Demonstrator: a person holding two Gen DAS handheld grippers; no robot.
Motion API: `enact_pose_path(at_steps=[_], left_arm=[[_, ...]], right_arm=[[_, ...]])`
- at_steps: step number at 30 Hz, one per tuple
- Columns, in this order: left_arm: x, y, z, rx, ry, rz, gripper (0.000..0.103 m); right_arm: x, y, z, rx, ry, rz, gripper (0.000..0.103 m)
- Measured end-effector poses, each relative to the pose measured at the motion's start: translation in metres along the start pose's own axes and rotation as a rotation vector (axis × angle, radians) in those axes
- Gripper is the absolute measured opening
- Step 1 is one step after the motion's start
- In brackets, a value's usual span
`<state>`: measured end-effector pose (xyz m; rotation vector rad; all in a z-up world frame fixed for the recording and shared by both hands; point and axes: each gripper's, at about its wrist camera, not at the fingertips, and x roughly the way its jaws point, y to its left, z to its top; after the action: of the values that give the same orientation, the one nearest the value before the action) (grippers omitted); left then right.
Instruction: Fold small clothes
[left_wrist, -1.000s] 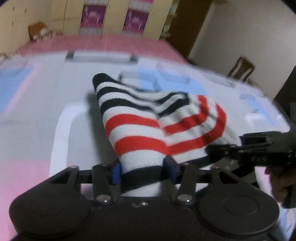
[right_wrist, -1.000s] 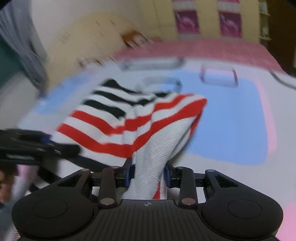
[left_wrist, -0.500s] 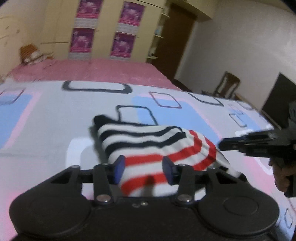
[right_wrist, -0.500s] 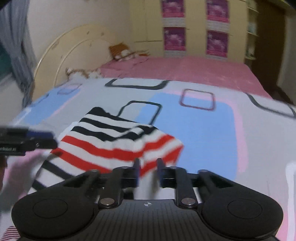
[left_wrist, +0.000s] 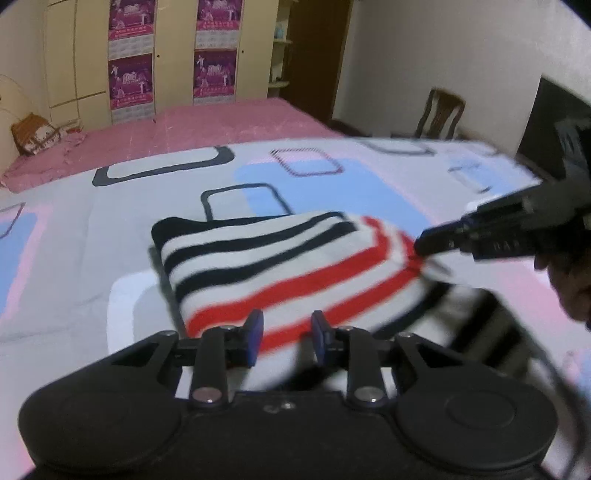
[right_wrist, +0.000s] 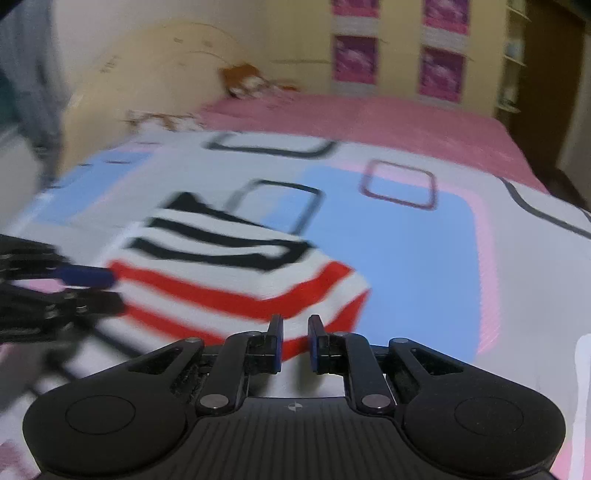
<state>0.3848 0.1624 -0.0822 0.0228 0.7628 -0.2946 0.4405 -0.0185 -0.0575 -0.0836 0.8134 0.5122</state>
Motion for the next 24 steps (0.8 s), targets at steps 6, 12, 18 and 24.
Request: enact_pose_path(at_steps=[6,12,18,24], left_arm=[[-0.040,-0.029,-0.036,-0.043,0.012,-0.020,0.024],[-0.029,-0.050,-0.062,0.035,0.060,0.104,0.023],[-0.047,-0.052,-0.062,-0.041,0.042,0.134,0.022],[-0.066,-0.060,-0.073,-0.114,0.038,0.136,0.022]], right_arm=[[-0.035,0.030,-0.043,-0.128,0.040,0.030,0.014],[-0.013,0.023,-0.067,-0.119,0.049,-0.016,0.014],[-0.040,0.028,-0.068,-0.101,0.011,-0.013,0.014],[-0.064,0.042,-0.092,-0.106,0.043,0.060,0.014]])
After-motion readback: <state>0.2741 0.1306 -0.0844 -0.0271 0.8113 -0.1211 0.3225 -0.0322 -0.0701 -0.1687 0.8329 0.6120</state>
